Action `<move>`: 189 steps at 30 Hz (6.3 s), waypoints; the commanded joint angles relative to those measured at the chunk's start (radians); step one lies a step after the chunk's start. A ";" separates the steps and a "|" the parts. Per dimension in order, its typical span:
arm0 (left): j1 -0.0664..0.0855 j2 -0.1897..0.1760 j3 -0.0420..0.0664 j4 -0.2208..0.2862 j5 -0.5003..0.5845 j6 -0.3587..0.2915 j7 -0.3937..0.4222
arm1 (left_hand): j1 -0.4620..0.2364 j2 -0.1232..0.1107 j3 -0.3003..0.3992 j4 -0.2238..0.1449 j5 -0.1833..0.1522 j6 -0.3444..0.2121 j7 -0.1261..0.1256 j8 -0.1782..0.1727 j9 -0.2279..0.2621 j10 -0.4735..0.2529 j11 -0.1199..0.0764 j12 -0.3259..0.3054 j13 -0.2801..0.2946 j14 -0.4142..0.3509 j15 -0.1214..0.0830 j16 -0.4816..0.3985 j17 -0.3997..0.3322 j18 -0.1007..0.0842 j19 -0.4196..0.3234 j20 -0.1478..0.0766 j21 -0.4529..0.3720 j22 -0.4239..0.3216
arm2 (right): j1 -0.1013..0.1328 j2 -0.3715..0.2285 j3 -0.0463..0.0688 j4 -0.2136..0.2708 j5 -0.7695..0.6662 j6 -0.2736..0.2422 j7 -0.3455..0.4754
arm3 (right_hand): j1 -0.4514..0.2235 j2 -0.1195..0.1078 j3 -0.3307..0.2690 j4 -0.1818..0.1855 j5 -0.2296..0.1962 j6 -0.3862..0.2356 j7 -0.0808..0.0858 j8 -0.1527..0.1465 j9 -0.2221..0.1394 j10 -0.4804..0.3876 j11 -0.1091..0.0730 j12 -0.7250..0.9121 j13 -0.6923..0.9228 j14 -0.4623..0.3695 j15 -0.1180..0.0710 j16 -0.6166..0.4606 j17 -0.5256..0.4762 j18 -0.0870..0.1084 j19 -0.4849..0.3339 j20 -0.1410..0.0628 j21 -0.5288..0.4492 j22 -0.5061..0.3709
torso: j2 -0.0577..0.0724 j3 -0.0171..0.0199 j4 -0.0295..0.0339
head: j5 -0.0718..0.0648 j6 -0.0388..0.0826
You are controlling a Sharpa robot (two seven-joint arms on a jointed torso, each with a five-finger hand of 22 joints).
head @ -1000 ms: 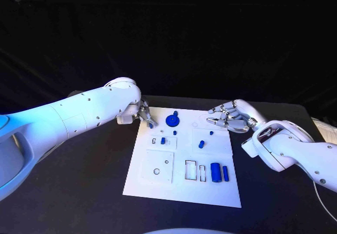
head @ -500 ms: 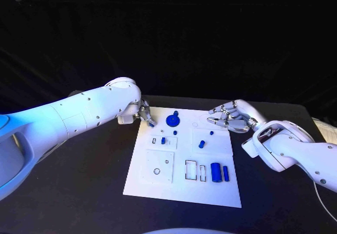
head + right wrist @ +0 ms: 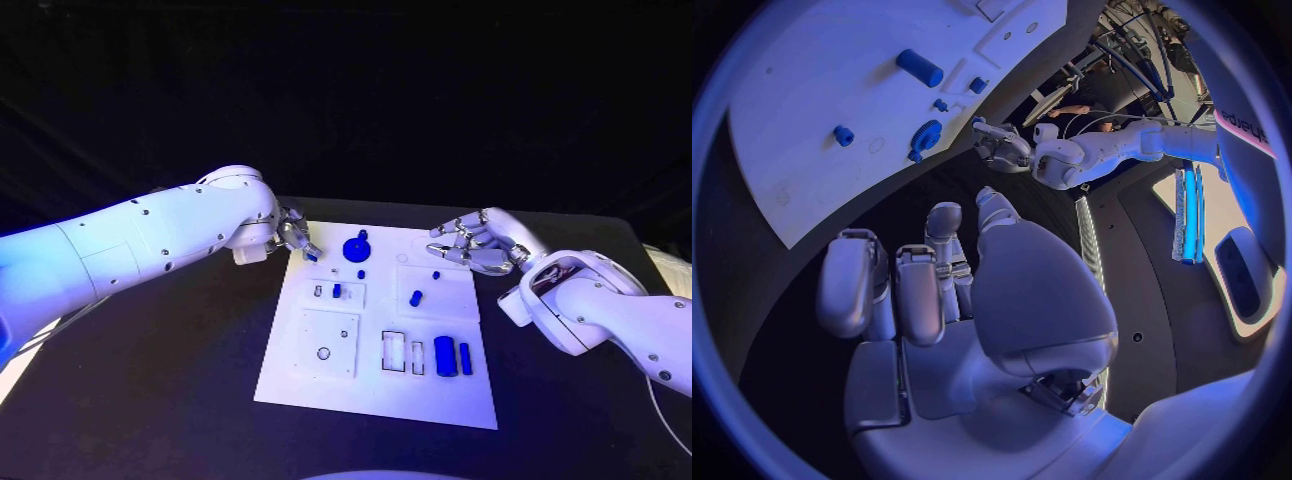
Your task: Assemble the parts on the task board
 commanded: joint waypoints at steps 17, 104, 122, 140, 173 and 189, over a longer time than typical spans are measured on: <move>-0.056 -0.105 -0.015 0.222 -0.110 -0.190 0.085 | -0.019 -0.009 0.155 -0.143 -0.002 0.008 -0.007 0.012 0.006 0.015 0.000 0.011 0.009 0.103 0.002 0.003 0.263 -0.015 0.009 0.003 0.005 0.078 | -0.001 0.003 -0.001 -0.002 -0.002 0.013 -0.004 | 0.000 0.007 -0.007 -0.002 0.006 0.006 -0.001 0.003 -0.001 -0.008 0.001 -0.001 -0.001 0.052 0.000 -0.004 0.025 0.002 -0.006 0.002 -0.004 -0.002 | 0.000 -0.0018 -0.0007 | 0.008 -0.011; -0.083 -0.086 -0.017 0.224 -0.149 0.035 -0.023 | -0.072 -0.034 0.148 -0.135 -0.008 0.037 -0.016 0.012 0.001 0.040 -0.004 0.033 0.033 0.103 0.001 0.003 0.263 -0.014 0.008 0.003 0.000 0.080 | -0.003 0.004 -0.001 -0.002 -0.002 0.016 -0.001 | -0.002 0.008 -0.011 0.000 0.011 0.005 -0.001 0.003 -0.001 -0.010 0.002 -0.003 -0.004 0.052 0.000 -0.006 0.023 0.003 -0.008 0.002 -0.006 -0.005 | 0.001 0.0008 -0.0021 | 0.005 -0.040; -0.082 -0.071 -0.017 0.202 -0.140 0.046 -0.066 | -0.218 -0.037 0.099 -0.045 -0.007 0.064 -0.022 0.000 -0.011 0.044 -0.010 0.039 0.042 0.103 -0.004 0.003 0.263 -0.015 0.012 -0.001 0.001 0.086 | -0.003 0.002 -0.001 -0.001 -0.002 0.017 -0.003 | -0.002 0.008 -0.011 0.000 0.011 0.005 -0.001 0.003 -0.001 -0.010 0.002 -0.003 -0.004 0.052 0.000 -0.006 0.023 0.003 -0.008 0.002 -0.006 -0.005 | 0.001 -0.0001 -0.0021 | 0.002 -0.042; -0.079 -0.057 -0.016 0.189 -0.141 0.056 -0.073 | -0.244 -0.055 0.065 -0.029 -0.008 0.082 -0.027 0.001 -0.013 0.055 -0.014 0.054 0.059 0.103 -0.007 0.003 0.263 -0.018 0.019 -0.004 0.010 0.098 | -0.003 0.002 -0.001 0.000 -0.002 0.017 -0.003 | -0.003 0.009 -0.014 0.001 0.013 0.005 -0.001 0.003 -0.001 -0.010 0.002 -0.002 -0.004 0.051 0.000 -0.008 0.020 0.003 -0.009 0.002 -0.008 -0.008 | 0.001 0.0000 -0.0016 | -0.001 -0.046; -0.066 -0.040 -0.016 0.188 -0.163 0.072 -0.086 | -0.263 -0.048 -0.069 0.032 -0.007 0.104 -0.031 -0.004 -0.022 0.066 -0.017 0.062 0.072 0.103 -0.010 0.003 0.263 -0.022 0.028 -0.008 0.021 0.114 | -0.003 0.000 -0.001 0.003 -0.002 0.018 -0.004 | -0.004 0.010 -0.016 0.002 0.013 0.006 -0.001 0.003 -0.001 -0.011 0.002 -0.004 -0.006 0.050 0.001 -0.010 0.017 0.004 -0.011 0.003 -0.011 -0.012 | 0.001 0.0008 -0.0015 | -0.004 -0.049; -0.064 -0.034 -0.016 0.189 -0.165 0.074 -0.088 | -0.262 -0.048 -0.113 0.047 -0.006 0.106 -0.032 -0.006 -0.023 0.066 -0.017 0.060 0.072 0.103 -0.010 0.003 0.263 -0.022 0.029 -0.008 0.021 0.116 | -0.003 0.000 -0.001 0.003 -0.002 0.020 -0.005 | -0.004 0.010 -0.016 0.002 0.013 0.006 -0.001 0.003 -0.001 -0.011 0.002 -0.004 -0.006 0.050 0.001 -0.010 0.017 0.004 -0.011 0.003 -0.011 -0.012 | 0.000 -0.0003 -0.0014 | -0.006 -0.049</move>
